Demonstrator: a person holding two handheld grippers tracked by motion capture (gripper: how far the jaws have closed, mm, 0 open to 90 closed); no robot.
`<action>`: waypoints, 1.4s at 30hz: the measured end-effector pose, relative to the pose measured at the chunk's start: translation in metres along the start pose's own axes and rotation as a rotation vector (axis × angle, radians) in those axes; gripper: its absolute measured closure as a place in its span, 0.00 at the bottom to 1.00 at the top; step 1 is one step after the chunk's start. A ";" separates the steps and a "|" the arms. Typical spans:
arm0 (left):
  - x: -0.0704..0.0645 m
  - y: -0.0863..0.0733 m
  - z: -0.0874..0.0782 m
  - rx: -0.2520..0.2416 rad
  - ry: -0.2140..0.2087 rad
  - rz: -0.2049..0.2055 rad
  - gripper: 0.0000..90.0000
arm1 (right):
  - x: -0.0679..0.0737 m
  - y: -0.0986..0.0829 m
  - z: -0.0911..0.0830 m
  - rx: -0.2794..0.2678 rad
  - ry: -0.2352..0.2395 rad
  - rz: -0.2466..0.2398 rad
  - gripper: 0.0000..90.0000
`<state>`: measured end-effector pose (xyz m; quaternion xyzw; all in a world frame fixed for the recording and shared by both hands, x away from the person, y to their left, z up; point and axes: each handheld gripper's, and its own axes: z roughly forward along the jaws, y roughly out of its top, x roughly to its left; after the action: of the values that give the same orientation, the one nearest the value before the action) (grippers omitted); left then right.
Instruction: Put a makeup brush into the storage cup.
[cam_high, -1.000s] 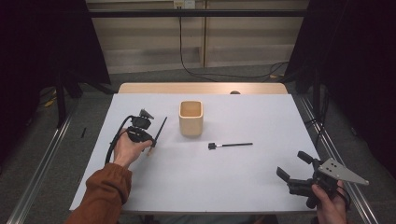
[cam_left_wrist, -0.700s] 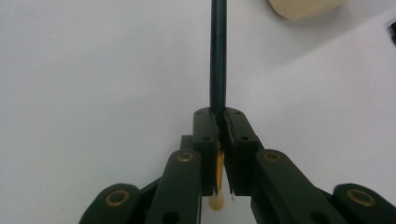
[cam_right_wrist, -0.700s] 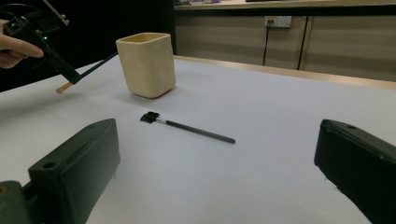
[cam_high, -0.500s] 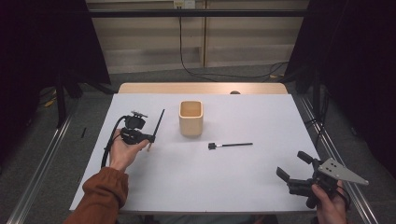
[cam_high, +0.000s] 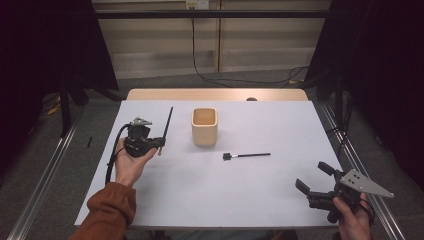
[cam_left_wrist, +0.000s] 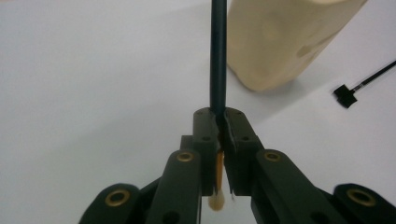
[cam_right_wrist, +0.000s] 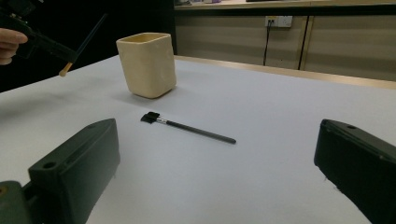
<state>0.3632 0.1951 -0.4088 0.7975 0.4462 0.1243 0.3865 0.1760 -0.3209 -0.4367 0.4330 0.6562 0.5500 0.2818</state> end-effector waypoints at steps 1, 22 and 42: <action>-0.002 -0.001 -0.002 -0.024 0.000 0.015 0.94 | 0.000 0.000 0.000 0.000 0.000 0.000 0.00; -0.005 -0.015 -0.026 -0.354 -0.044 0.060 0.94 | 0.000 0.000 0.000 -0.003 0.002 -0.002 0.00; -0.028 -0.014 -0.046 -0.441 -0.176 0.090 0.94 | 0.000 0.000 0.000 -0.004 0.007 -0.008 0.00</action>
<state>0.3138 0.1996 -0.3842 0.7208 0.3370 0.1659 0.5826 0.1762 -0.3206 -0.4365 0.4276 0.6580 0.5517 0.2825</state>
